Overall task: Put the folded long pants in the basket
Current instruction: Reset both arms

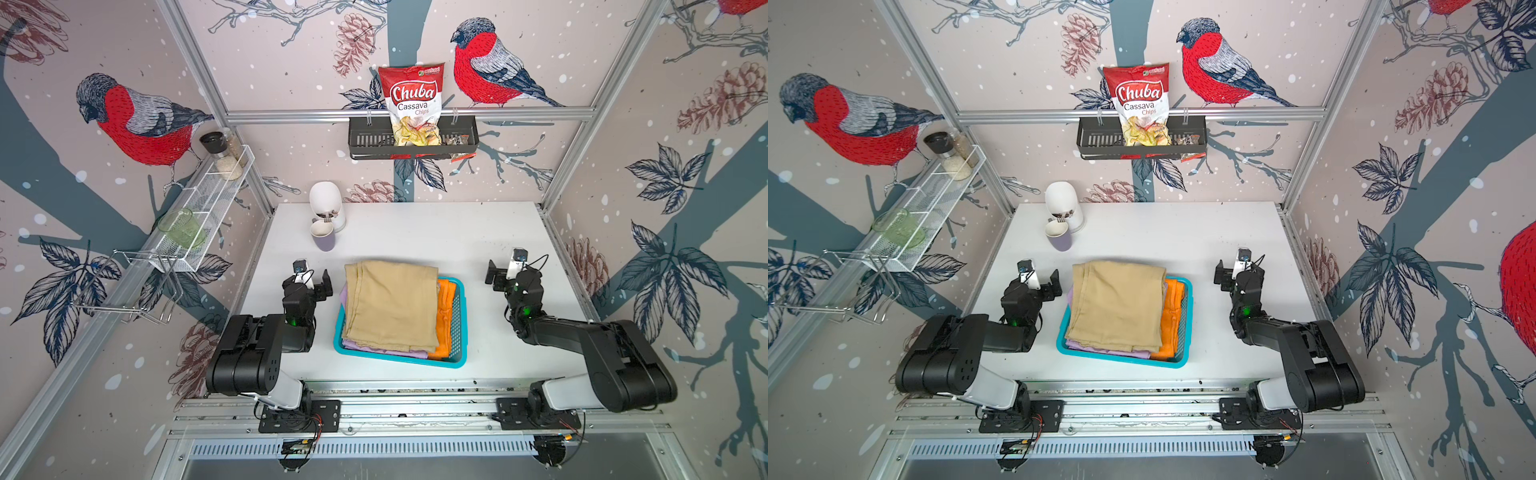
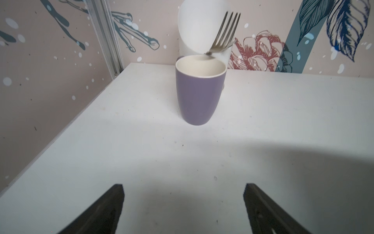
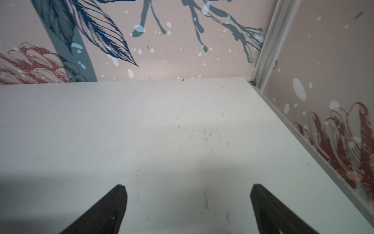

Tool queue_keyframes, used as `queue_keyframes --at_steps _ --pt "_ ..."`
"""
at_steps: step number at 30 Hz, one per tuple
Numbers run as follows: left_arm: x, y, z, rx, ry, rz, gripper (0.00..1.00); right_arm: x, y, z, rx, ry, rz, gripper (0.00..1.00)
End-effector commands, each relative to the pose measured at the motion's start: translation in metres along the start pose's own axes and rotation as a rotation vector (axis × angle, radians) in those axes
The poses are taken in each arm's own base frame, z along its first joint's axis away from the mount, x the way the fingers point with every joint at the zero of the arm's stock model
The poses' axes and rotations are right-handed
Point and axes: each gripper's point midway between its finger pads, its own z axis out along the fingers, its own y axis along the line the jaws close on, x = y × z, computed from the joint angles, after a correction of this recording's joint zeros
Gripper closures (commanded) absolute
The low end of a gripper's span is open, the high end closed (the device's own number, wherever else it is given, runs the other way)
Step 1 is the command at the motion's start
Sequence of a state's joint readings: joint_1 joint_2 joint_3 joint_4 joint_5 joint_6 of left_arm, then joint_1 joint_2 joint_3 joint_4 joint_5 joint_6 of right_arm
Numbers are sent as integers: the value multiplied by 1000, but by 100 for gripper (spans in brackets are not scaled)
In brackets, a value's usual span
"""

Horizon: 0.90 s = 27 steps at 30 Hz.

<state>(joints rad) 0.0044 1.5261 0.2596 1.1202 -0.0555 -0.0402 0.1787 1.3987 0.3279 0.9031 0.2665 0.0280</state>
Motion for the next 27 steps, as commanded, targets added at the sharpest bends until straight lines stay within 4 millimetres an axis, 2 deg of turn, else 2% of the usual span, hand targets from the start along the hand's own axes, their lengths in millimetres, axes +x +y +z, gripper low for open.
queue_keyframes --at_steps 1,3,6,8,10,12,14,18,27 --pt "-18 -2 -1 10 -73 15 4 -14 -29 -13 87 -98 28 0" --pt "-19 -3 0 12 -76 15 4 -23 -38 -21 50 -158 69 0" --pt "-18 -3 0 9 -70 17 4 -13 -55 -22 38 -171 152 0" --pt "-19 -3 -1 7 -72 16 4 -3 -58 -23 33 -183 177 0" --pt "-18 -3 -1 5 -73 18 4 -7 -48 -24 -16 -232 146 0" --pt "-19 -3 -1 1 -73 23 4 4 -33 -8 -69 -115 95 0" --pt "-18 -4 -1 -8 -73 31 4 3 -28 -5 -96 -122 76 0" --pt "-19 -4 -1 -8 -74 31 4 4 -37 -3 12 -104 85 0" --pt "-19 -4 0 -7 -73 30 4 4 -38 -3 16 -115 84 0"
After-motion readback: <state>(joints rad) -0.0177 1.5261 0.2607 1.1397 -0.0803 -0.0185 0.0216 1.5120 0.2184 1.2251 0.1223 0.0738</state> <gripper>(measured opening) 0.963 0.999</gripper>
